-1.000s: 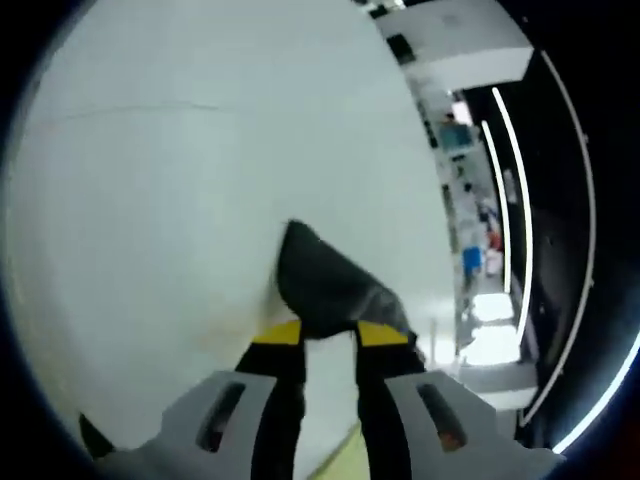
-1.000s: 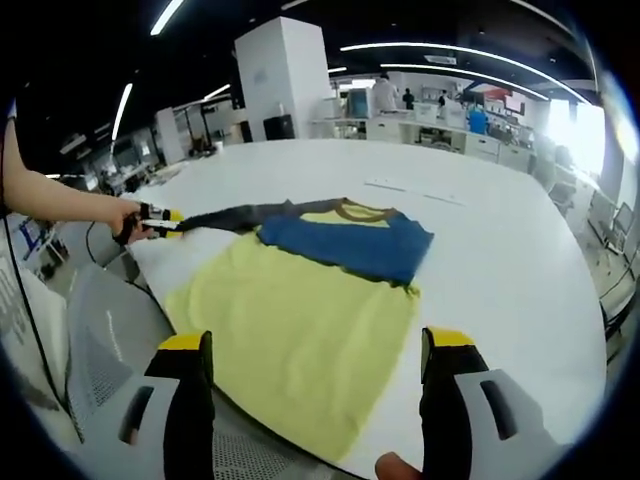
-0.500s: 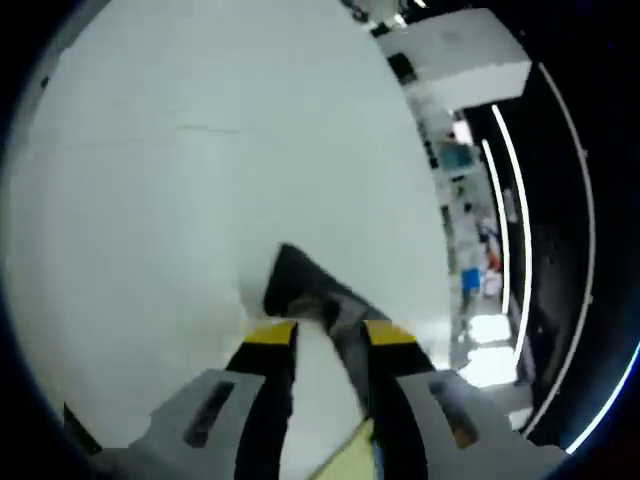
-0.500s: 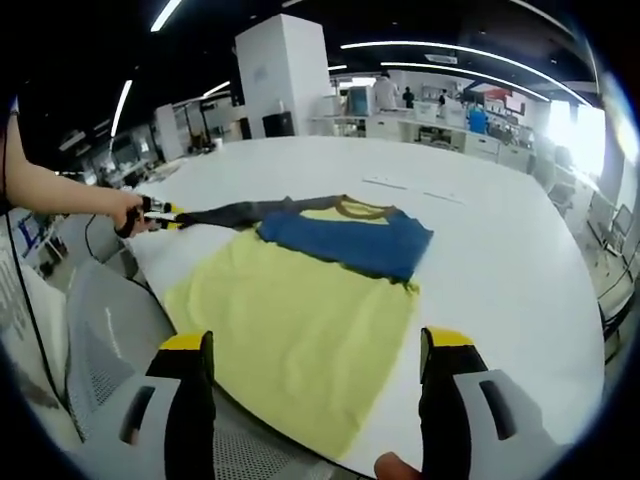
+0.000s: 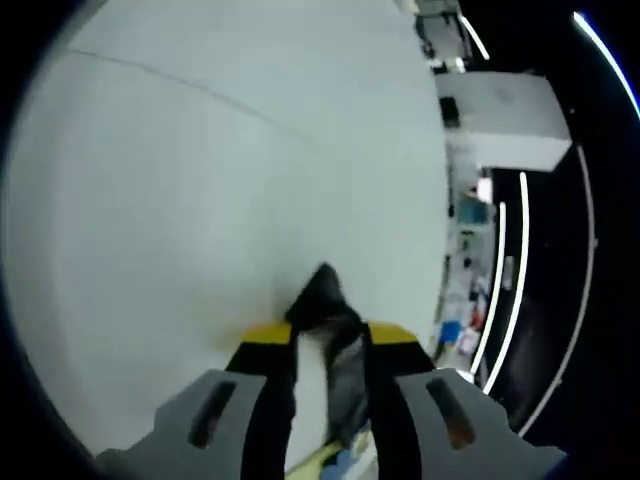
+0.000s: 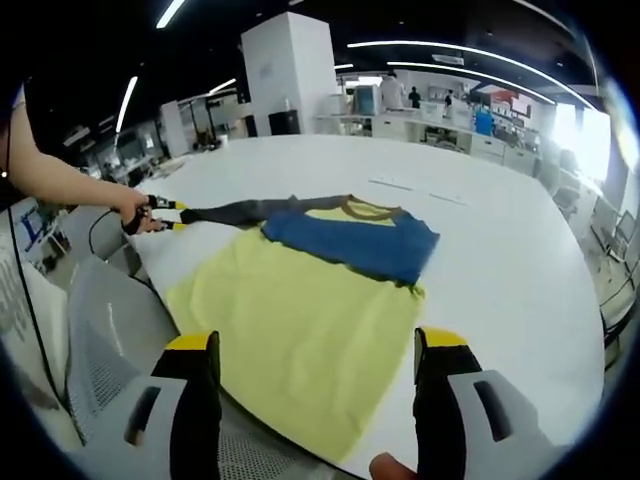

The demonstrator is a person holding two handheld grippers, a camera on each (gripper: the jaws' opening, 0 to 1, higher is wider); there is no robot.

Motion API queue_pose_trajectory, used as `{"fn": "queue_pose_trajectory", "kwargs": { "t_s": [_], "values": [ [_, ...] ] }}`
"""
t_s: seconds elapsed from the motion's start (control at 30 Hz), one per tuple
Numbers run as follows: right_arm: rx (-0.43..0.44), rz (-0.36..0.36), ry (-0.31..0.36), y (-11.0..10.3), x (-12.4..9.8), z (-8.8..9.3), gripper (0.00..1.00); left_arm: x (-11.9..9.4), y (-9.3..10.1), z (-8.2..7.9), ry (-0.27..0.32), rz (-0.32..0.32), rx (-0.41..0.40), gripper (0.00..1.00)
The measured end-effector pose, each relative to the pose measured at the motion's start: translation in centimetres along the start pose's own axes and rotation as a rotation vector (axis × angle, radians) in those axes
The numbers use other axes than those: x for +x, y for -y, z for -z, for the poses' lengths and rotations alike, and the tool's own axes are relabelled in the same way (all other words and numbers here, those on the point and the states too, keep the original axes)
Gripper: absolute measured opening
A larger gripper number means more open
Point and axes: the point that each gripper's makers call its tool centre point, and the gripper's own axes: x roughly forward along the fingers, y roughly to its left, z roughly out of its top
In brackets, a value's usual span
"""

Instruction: Fold the garment on the visible template until the final outline fits inside the template.

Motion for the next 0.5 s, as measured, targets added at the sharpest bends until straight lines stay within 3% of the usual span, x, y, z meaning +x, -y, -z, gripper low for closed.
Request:
{"fn": "queue_pose_trajectory", "kwargs": {
  "t_s": [0.03,0.1,0.13,0.2,0.33,0.4,0.5],
  "values": [
    [0.000,0.001,-0.001,0.0,0.0,0.0,0.78,0.8,-0.4,-1.1,-0.008,-0.020,-0.021,0.12],
    [0.002,0.005,-0.004,0.1,-0.1,0.1,0.77,0.8,-0.6,-0.8,-0.014,-0.042,0.028,0.00],
    [0.003,0.006,-0.005,0.1,-0.1,0.2,0.77,0.9,-0.8,-1.1,0.001,-0.064,0.055,0.00],
    [0.005,0.008,-0.005,0.0,-0.1,0.2,0.77,0.4,-0.1,-0.5,0.019,-0.043,0.076,0.00],
    [0.004,0.006,-0.008,-0.2,0.0,0.3,0.76,0.6,0.0,-1.5,0.035,-0.045,0.105,0.00],
    [0.001,0.003,-0.009,-0.4,0.1,0.3,0.76,0.3,1.1,-1.8,0.039,-0.020,0.129,0.00],
    [0.000,-0.004,-0.005,-0.7,0.3,0.1,0.76,0.6,2.0,-2.4,0.056,0.010,0.268,0.00]
  ]
}}
